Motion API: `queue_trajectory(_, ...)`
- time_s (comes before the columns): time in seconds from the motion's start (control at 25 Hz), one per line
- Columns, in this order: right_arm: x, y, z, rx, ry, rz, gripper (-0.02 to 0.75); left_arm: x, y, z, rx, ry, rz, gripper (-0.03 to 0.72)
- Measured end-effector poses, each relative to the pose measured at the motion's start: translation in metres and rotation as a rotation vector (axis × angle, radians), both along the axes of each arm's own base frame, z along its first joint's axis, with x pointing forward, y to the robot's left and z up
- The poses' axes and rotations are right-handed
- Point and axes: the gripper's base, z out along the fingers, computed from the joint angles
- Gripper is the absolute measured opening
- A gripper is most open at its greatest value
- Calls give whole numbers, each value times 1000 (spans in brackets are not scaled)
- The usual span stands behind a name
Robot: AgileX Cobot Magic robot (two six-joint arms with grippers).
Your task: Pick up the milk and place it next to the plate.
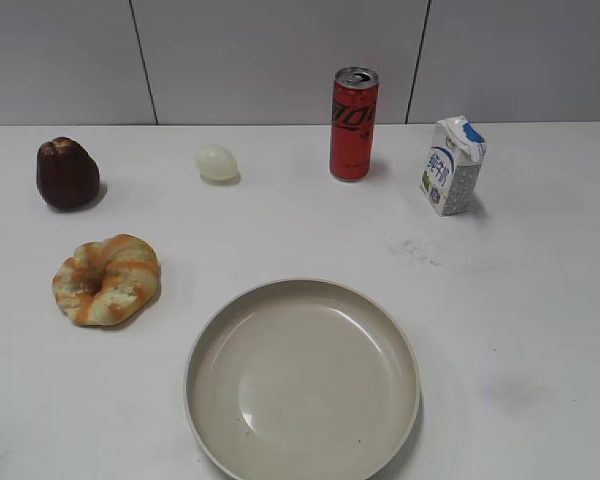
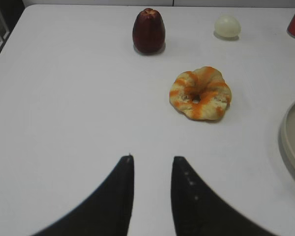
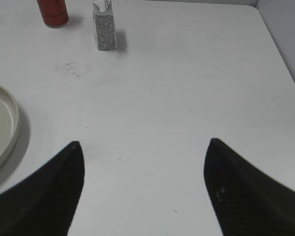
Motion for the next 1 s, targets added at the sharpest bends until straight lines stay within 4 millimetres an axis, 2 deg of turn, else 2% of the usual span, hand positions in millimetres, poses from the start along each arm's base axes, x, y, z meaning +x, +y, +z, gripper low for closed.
queue_trajectory(0.8, 1, 0, 4, 0, -24, -3, 573, 0, 0, 0, 0, 0, 0, 207)
queue_trajectory(0.88, 7, -1, 13, 2, -72, -12, 573, 0, 0, 0, 0, 0, 0, 207)
queue_trajectory(1.0, 26, -3, 25, 9, -116, -31, 573, 0, 0, 0, 0, 0, 0, 207)
